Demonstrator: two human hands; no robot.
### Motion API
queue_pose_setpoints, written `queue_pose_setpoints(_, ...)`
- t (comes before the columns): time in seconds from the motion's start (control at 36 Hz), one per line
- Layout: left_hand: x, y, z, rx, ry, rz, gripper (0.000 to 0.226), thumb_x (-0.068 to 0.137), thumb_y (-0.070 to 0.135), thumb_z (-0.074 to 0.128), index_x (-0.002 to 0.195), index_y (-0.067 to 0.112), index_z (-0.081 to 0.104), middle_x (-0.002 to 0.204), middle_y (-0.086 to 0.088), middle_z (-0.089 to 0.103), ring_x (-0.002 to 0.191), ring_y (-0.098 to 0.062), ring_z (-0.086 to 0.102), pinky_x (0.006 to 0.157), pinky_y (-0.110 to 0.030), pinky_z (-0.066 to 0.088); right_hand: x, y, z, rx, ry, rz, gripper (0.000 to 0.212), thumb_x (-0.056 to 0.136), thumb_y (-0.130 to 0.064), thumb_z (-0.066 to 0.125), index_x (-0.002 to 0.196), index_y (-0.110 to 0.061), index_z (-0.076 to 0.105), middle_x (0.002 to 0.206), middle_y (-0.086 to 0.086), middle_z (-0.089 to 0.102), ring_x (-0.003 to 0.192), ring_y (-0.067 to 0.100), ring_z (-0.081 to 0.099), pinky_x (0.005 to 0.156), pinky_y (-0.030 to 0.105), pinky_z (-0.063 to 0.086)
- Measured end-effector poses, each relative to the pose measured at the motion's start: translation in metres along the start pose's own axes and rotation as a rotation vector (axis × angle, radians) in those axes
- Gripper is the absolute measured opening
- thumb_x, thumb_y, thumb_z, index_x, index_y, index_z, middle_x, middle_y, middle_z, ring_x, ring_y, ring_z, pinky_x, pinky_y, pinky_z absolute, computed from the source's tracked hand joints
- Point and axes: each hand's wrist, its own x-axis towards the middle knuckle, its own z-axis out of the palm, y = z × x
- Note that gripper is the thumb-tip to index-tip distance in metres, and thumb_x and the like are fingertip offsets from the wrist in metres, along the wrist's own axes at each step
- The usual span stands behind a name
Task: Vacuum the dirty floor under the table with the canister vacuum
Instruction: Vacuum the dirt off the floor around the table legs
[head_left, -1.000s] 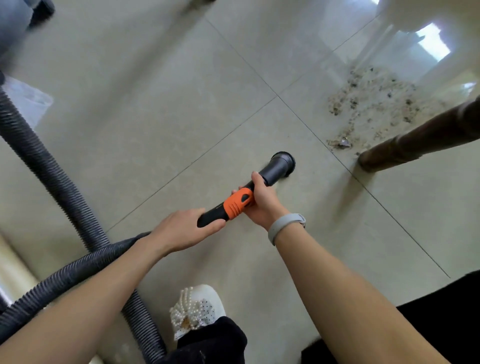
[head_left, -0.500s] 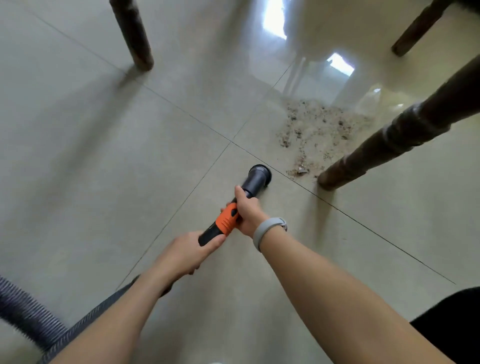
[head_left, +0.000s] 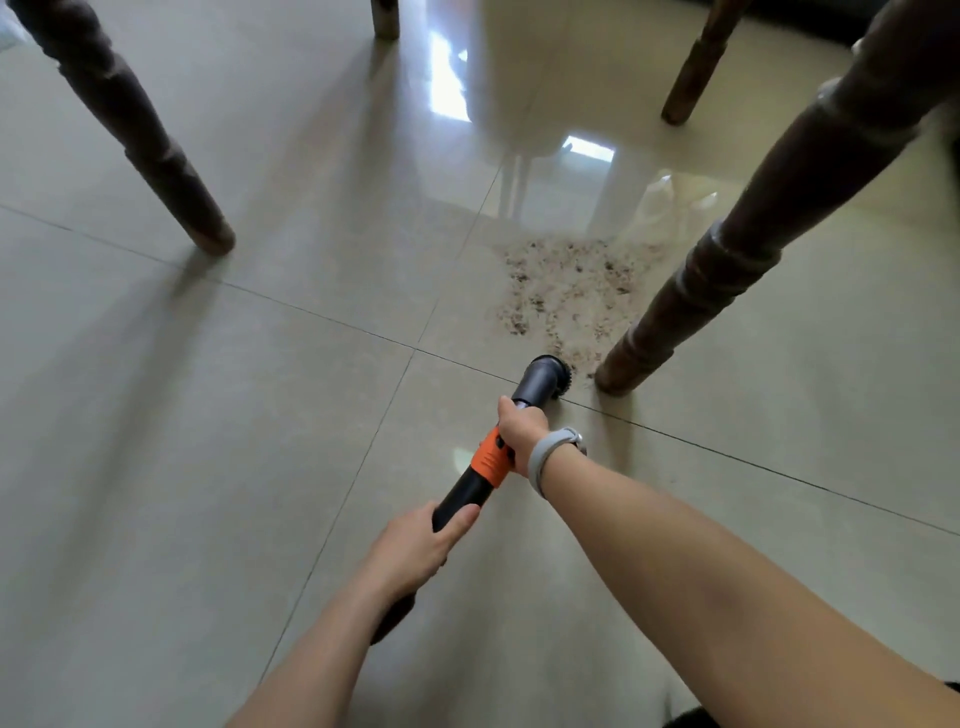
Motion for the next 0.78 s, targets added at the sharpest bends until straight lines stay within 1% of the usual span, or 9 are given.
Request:
queue_pose_setpoints(0.06, 0.001, 0.002, 0.001, -0.010, -0.008, -0.024, 0.039, 0.090, 0.058, 0.048, 0.075, 0.023, 0.048, 0.064, 0.002, 0.059, 0.054, -0.013, 0.055, 0.061, -0.027, 0.046, -0.016, -0.008, -0.004, -0.035, -0.018, -0.013, 0.057, 0.074, -0.055, 0.038, 0.101, -0.009, 0.056, 0.105, 0.014, 0.061, 0.096, 0.031, 0.060, 0.093, 0.047, 0.051)
queue_pose_setpoints(0.11, 0.002, 0.004, -0.001, -0.011, -0.015, -0.039, 0.039, 0.091, 0.057, 0.049, 0.075, 0.021, 0.048, 0.064, 0.001, 0.058, 0.054, -0.014, 0.054, 0.061, -0.027, 0.045, -0.023, -0.011, -0.005, -0.079, -0.014, -0.011, 0.063, 0.067, -0.057, 0.033, 0.103, -0.009, 0.053, 0.108, 0.015, 0.061, 0.098, 0.034, 0.060, 0.093, 0.047, 0.050)
queue_pose_setpoints(0.17, 0.003, 0.007, -0.002, 0.010, -0.050, -0.046, 0.038, 0.092, 0.054, 0.049, 0.076, 0.020, 0.046, 0.066, 0.000, 0.057, 0.054, -0.014, 0.053, 0.059, -0.025, 0.044, -0.020, -0.007, -0.008, -0.081, -0.014, -0.019, 0.074, 0.063, -0.058, 0.031, 0.110, -0.005, 0.054, 0.108, 0.016, 0.061, 0.098, 0.035, 0.061, 0.093, 0.047, 0.050)
queue_pose_setpoints(0.22, 0.004, 0.013, -0.001, 0.045, -0.108, -0.049, 0.037, 0.094, 0.053, 0.047, 0.078, 0.020, 0.045, 0.068, -0.001, 0.058, 0.056, -0.015, 0.053, 0.057, -0.023, 0.043, -0.026, -0.005, -0.017, -0.068, -0.032, 0.007, 0.074, 0.072, -0.058, 0.035, 0.120, -0.005, 0.053, 0.109, 0.015, 0.060, 0.099, 0.034, 0.060, 0.094, 0.047, 0.050)
queue_pose_setpoints(0.31, 0.004, 0.024, 0.008, 0.077, -0.164, -0.057, 0.036, 0.095, 0.053, 0.045, 0.082, 0.019, 0.045, 0.069, 0.000, 0.058, 0.057, -0.015, 0.053, 0.056, -0.023, 0.042, -0.031, -0.003, -0.034, -0.054, -0.058, 0.051, 0.068, 0.086, -0.056, 0.037, 0.130, -0.004, 0.046, 0.118, 0.017, 0.056, 0.106, 0.035, 0.057, 0.098, 0.048, 0.047)
queue_pose_setpoints(0.42, 0.007, 0.040, 0.021, 0.092, -0.163, -0.087, 0.039, 0.095, 0.054, 0.043, 0.080, 0.019, 0.044, 0.070, 0.001, 0.056, 0.059, -0.014, 0.052, 0.055, -0.022, 0.042, -0.020, 0.000, -0.052, -0.062, -0.063, 0.037, 0.067, 0.091, -0.055, 0.034, 0.132, -0.002, 0.045, 0.120, 0.018, 0.057, 0.108, 0.035, 0.057, 0.099, 0.047, 0.046)
queue_pose_setpoints(0.5, 0.009, 0.047, 0.025, 0.102, -0.187, -0.096, 0.040, 0.095, 0.055, 0.044, 0.080, 0.018, 0.045, 0.068, 0.002, 0.056, 0.059, -0.015, 0.053, 0.059, -0.025, 0.044, -0.014, 0.003, -0.060, -0.078, -0.096, 0.026, 0.071, 0.091, -0.057, 0.033, 0.133, -0.002, 0.045, 0.122, 0.018, 0.057, 0.109, 0.036, 0.057, 0.100, 0.048, 0.046)
queue_pose_setpoints(0.61, 0.006, 0.048, 0.022, 0.133, -0.156, -0.114, 0.038, 0.095, 0.054, 0.044, 0.084, 0.018, 0.046, 0.068, 0.002, 0.055, 0.059, -0.015, 0.051, 0.059, -0.024, 0.042, -0.014, 0.004, -0.060, 0.029, -0.137, 0.058, 0.069, 0.093, -0.054, 0.038, 0.137, -0.002, 0.040, 0.127, 0.017, 0.055, 0.114, 0.035, 0.055, 0.102, 0.048, 0.044)
queue_pose_setpoints(0.78, 0.009, 0.048, 0.003, 0.232, -0.134, -0.126, 0.037, 0.095, 0.054, 0.043, 0.093, 0.018, 0.050, 0.073, 0.002, 0.056, 0.062, -0.014, 0.052, 0.062, -0.025, 0.042, -0.013, -0.003, -0.053, 0.096, -0.180, 0.084, 0.068, 0.095, -0.052, 0.039, 0.140, -0.001, 0.038, 0.131, 0.016, 0.052, 0.116, 0.034, 0.054, 0.102, 0.046, 0.044)
